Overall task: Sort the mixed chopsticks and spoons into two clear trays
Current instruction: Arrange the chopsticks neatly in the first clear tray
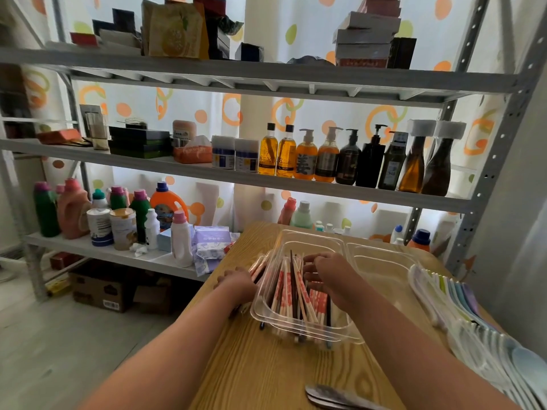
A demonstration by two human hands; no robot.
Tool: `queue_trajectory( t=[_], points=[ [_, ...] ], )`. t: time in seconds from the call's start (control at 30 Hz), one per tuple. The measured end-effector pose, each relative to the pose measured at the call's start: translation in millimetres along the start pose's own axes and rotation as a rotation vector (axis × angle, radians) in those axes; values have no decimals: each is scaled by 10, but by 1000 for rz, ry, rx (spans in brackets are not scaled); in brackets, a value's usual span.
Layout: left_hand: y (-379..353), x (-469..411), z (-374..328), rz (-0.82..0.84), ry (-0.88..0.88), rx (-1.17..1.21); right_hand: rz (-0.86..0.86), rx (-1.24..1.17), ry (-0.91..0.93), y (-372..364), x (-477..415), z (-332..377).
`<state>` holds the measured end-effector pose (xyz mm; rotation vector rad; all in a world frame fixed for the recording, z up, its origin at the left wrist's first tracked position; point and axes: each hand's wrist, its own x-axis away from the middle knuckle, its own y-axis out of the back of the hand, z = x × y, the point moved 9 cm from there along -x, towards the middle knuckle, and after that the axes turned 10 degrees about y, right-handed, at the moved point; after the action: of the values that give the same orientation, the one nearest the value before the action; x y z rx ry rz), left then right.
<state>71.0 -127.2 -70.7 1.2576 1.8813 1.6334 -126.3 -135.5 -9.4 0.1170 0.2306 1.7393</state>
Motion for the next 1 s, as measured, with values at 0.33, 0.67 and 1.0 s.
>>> queue_trajectory(
  t=[0.33,0.67,1.0],
  points=[
    [-55,30,44,193,-21,68,19,59,18,-98,37,4],
    [76,39,-15,-161,-67,-248,38,33,25,-160,76,32],
    [241,-33,280,-67,-52,253,46,-24,19,-19,88,34]
  ],
)
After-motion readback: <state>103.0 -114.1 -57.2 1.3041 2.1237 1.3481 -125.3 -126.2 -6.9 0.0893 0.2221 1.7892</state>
